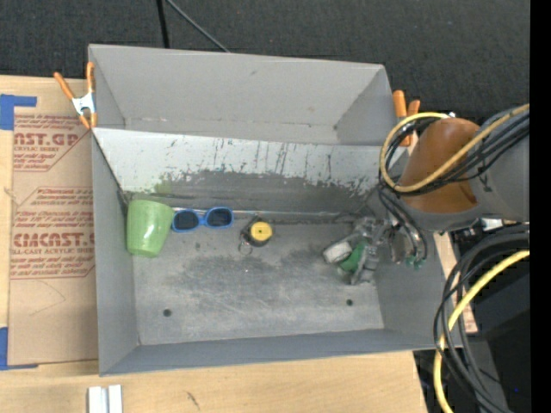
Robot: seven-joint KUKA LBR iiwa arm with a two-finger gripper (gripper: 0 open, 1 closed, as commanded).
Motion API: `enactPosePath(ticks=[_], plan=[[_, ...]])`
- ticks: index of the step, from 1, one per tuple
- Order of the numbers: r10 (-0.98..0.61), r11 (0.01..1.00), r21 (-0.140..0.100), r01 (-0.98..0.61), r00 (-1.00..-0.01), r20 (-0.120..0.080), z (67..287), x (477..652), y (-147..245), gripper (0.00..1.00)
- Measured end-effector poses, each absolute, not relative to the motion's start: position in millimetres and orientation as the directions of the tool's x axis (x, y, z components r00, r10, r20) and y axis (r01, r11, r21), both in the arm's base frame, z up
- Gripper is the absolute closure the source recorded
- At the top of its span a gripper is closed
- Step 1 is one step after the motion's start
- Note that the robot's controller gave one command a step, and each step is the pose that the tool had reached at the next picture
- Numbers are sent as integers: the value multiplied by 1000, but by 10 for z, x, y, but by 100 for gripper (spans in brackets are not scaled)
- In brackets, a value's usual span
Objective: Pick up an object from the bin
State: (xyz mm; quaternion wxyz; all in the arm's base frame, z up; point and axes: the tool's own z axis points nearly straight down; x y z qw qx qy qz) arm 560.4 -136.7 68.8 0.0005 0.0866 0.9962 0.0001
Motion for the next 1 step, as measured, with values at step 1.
enactPosePath(ticks=[1], plan=[[171,985,0,171,-985,-9,1406,5628,-1364,100]])
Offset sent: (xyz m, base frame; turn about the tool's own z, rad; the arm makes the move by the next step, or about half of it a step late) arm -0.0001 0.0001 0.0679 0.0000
